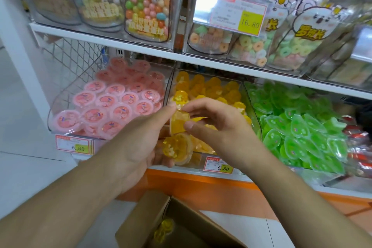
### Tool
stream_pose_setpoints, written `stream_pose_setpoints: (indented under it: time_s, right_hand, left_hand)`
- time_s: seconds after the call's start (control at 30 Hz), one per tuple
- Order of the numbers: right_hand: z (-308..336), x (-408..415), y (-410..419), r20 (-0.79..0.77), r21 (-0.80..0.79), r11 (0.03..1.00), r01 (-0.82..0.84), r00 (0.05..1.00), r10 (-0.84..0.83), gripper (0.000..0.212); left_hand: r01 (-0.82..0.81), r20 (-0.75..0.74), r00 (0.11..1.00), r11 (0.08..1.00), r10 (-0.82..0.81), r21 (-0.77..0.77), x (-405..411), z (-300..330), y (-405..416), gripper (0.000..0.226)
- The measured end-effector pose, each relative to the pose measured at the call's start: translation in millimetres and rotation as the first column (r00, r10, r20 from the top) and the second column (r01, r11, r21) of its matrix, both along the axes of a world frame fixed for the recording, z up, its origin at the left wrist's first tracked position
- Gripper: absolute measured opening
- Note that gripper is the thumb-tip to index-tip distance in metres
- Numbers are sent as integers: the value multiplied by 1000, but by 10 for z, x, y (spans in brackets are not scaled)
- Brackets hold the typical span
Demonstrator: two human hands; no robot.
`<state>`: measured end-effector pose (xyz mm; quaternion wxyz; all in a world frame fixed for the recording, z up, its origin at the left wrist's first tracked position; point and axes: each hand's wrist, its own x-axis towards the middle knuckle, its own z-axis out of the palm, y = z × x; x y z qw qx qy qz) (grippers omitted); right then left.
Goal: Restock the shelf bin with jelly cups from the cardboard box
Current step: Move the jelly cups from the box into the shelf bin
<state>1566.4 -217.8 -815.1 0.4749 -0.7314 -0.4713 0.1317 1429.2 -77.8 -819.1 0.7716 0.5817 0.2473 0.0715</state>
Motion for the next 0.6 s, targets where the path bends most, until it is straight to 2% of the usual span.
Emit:
stream_pose_setpoints:
  time_s: [0.23,0.37,0.4,0.47,0.53,0.6]
  right_hand:
    - [-37,-22,9,-28,32,999,31,999,-30,26]
    - [23,2,44,-168,138,978,159,976,-135,23]
    - [29,28,60,-164,142,971,192,972,-168,23]
    - [11,94,108,-52,104,963,248,968,-244,25]
    - [-43,152,173,155,28,956,291,944,-292,27]
    - [-95,169,252,349,-51,953,300,899,-265,30]
  left_hand:
    - [46,22,999,999,-46,-10,-36,10,-16,49]
    - [45,18,999,999,-45,-3,-50,35,64,40]
    - [40,7,999,999,-40,15,-58,9,102,39]
    - [1,-23,1000,997,1,83,-83,-26,176,41]
    - [-48,-54,997,985,58,165,-110,-45,237,44]
    - [-72,-73,993,969,92,237,-135,-63,275,43]
